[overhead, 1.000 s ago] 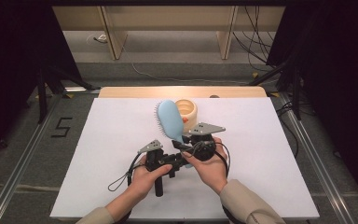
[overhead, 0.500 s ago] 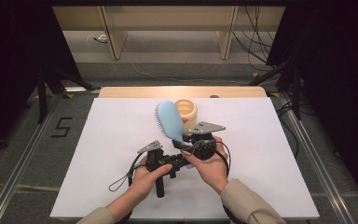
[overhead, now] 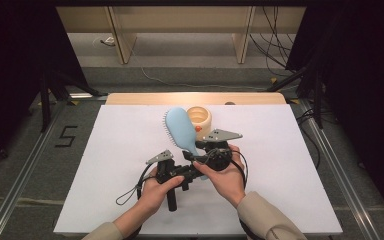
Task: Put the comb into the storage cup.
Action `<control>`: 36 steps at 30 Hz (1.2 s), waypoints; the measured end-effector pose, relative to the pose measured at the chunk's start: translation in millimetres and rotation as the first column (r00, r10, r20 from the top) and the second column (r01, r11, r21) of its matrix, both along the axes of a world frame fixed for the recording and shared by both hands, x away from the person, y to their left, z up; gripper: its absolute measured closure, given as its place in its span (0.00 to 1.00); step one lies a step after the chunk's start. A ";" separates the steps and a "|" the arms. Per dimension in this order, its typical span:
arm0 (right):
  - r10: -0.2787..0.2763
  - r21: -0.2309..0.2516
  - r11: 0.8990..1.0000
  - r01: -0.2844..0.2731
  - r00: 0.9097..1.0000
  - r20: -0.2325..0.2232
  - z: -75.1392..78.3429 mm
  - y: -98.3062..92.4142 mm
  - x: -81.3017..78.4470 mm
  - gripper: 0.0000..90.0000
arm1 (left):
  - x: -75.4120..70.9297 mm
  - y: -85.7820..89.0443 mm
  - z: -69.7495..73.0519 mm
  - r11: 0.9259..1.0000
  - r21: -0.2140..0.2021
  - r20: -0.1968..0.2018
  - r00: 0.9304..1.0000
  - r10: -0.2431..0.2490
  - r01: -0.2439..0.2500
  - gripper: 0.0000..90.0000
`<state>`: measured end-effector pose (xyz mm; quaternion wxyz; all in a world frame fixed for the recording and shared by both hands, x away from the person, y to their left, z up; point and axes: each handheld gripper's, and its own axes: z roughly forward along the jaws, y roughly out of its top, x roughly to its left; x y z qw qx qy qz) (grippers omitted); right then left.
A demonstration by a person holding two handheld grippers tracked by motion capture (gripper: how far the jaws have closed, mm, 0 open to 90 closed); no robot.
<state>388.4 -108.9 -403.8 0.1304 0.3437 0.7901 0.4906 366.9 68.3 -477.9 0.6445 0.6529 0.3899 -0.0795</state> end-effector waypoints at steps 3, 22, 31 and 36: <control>-0.001 0.005 1.000 0.001 1.000 -0.008 1.2 -1.5 1.2 0.37 | -0.1 0.2 -0.5 1.000 0.005 0.000 1.000 -0.001 0.001 0.72; 0.055 0.019 0.998 -0.056 0.998 0.019 16.3 -12.0 -1.5 0.18 | -0.5 0.4 0.2 1.000 0.014 0.014 1.000 -0.005 0.005 0.72; 0.040 0.027 0.999 -0.041 0.998 0.044 26.8 -16.0 -3.8 0.17 | -0.7 1.9 0.9 1.000 0.012 0.014 1.000 0.000 -0.001 0.72; 0.035 0.042 0.998 -0.037 0.998 0.051 31.4 -19.1 -2.5 0.16 | -1.2 1.9 0.1 1.000 0.017 0.016 1.000 0.001 -0.001 0.72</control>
